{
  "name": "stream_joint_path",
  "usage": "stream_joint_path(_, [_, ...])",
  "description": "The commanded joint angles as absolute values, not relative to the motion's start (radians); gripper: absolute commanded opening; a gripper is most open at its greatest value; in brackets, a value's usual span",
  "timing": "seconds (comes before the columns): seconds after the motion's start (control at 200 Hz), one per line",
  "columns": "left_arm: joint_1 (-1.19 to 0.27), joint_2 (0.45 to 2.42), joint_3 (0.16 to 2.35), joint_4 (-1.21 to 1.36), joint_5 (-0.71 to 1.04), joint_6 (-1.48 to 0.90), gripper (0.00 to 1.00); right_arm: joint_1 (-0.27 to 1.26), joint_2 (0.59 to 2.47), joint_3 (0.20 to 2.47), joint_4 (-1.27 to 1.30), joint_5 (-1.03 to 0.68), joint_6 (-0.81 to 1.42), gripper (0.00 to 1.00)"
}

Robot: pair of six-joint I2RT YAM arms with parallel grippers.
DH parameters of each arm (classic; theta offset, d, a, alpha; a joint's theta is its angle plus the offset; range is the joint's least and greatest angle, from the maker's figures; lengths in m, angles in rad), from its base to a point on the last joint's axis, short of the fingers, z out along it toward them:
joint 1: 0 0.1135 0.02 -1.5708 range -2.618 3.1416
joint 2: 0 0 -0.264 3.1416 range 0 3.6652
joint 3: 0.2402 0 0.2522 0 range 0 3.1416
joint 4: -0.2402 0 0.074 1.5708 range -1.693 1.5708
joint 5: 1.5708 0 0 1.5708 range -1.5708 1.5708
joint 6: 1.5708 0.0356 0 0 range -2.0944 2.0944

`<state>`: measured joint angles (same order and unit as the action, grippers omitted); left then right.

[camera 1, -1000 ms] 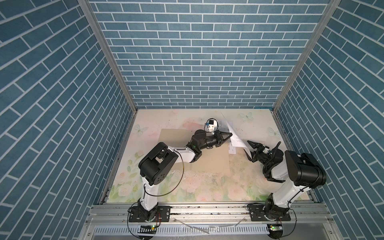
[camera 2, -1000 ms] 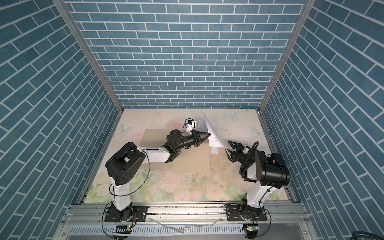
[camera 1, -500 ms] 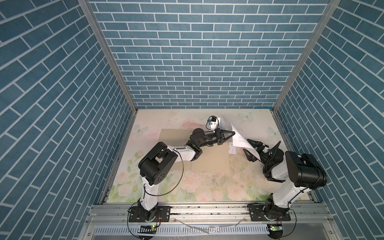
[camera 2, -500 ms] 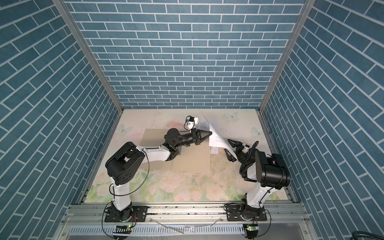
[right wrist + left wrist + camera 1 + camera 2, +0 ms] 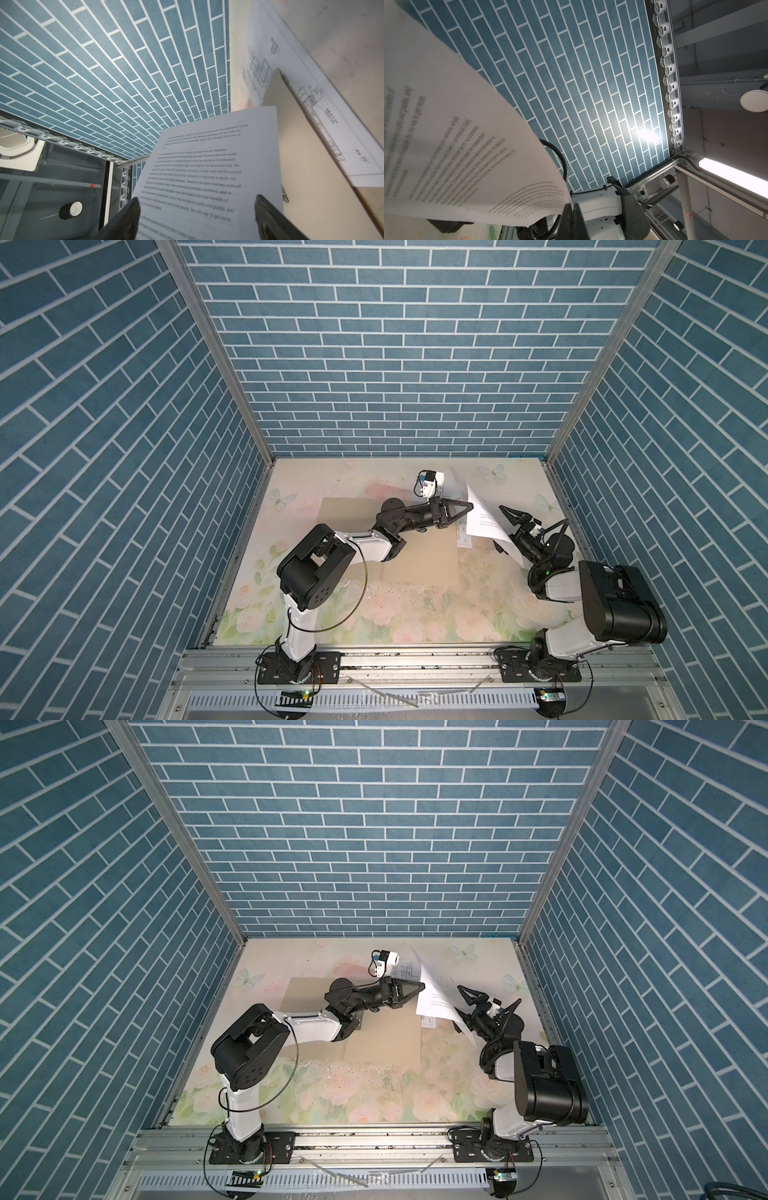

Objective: Put the files into the folder

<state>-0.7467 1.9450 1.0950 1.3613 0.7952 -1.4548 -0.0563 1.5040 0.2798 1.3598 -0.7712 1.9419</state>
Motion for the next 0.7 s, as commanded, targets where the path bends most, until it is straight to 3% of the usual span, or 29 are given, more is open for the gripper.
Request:
stream_joint_path(0.0, [-0.750,1.908,1.095,1.406,0.834,-1.423,0.00,-0.051,1.473,0.322,1.396,-0.776,2.006,0.85])
stream_joint_path(0.39, [-0.675,1.901,1.236,1.401,1.099,-1.425,0.00,-0.052,1.723,0.322,1.397,-0.915,1.875,0.85])
stream_joint_path(0.695, [-0.674,1.924,1.265,1.405,1.202,-1.426,0.00,-0.046,1.724,0.382,1.399,-0.914,1.925,0.88])
